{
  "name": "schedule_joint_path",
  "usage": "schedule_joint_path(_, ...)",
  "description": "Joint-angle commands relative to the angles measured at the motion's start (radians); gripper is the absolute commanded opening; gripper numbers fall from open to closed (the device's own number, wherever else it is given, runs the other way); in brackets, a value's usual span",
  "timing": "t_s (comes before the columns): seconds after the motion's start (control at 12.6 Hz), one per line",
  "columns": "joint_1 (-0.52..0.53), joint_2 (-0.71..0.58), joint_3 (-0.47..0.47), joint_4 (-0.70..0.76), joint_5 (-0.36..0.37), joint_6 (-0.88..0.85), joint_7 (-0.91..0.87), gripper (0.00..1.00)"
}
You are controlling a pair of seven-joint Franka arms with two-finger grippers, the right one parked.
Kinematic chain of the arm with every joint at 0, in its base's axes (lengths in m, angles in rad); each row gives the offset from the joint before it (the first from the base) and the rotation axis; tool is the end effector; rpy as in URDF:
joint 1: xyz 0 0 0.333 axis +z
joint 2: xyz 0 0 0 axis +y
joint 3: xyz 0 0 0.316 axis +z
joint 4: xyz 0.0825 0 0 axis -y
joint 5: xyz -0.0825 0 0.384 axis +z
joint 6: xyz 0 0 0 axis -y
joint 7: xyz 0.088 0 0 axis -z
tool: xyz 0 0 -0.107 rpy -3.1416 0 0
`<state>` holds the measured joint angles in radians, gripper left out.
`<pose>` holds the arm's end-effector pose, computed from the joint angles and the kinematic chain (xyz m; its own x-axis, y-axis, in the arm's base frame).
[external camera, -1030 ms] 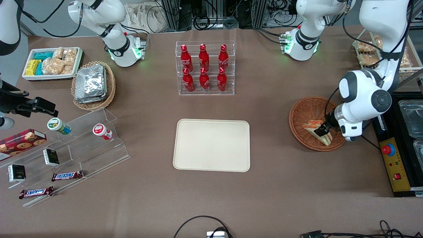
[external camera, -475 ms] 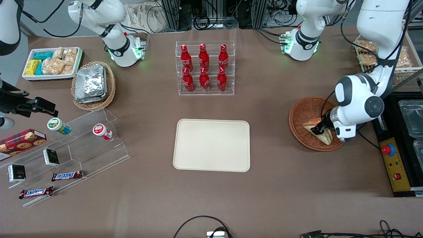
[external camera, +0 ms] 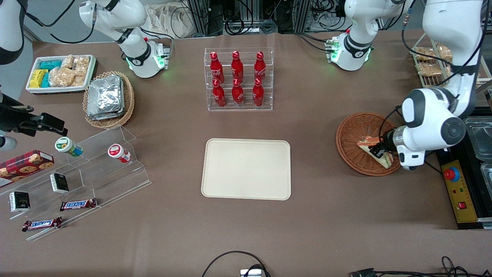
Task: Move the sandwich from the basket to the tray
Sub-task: 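Carry the held sandwich with the left gripper over the cream tray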
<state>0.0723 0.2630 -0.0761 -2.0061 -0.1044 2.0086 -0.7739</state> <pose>0.5667 -0.0074 0.3077 0.6442 0.7211 -0.2551 0.7215 -0.6836 -0.1102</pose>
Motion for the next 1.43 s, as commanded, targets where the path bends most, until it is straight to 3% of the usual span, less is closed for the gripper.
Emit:
schedule_joint_path(0.0, 0.003, -0.008, -0.007, 0.114, 0.009, -0.125, 0.094, 0.00)
schedule_joint_path(0.24, -0.002, -0.005, -0.010, 0.286, 0.005, -0.264, 0.269, 0.00)
schedule_joint_path(0.55, -0.014, 0.018, -0.166, 0.414, 0.015, -0.295, 0.289, 0.00)
schedule_joint_path(0.79, -0.081, 0.091, -0.269, 0.467, 0.121, -0.284, 0.295, 0.00)
schedule_joint_path(0.95, -0.155, 0.177, -0.278, 0.523, 0.123, -0.278, 0.307, 0.00)
schedule_joint_path(1.35, -0.276, 0.330, -0.277, 0.506, 0.124, -0.027, 0.355, 0.00)
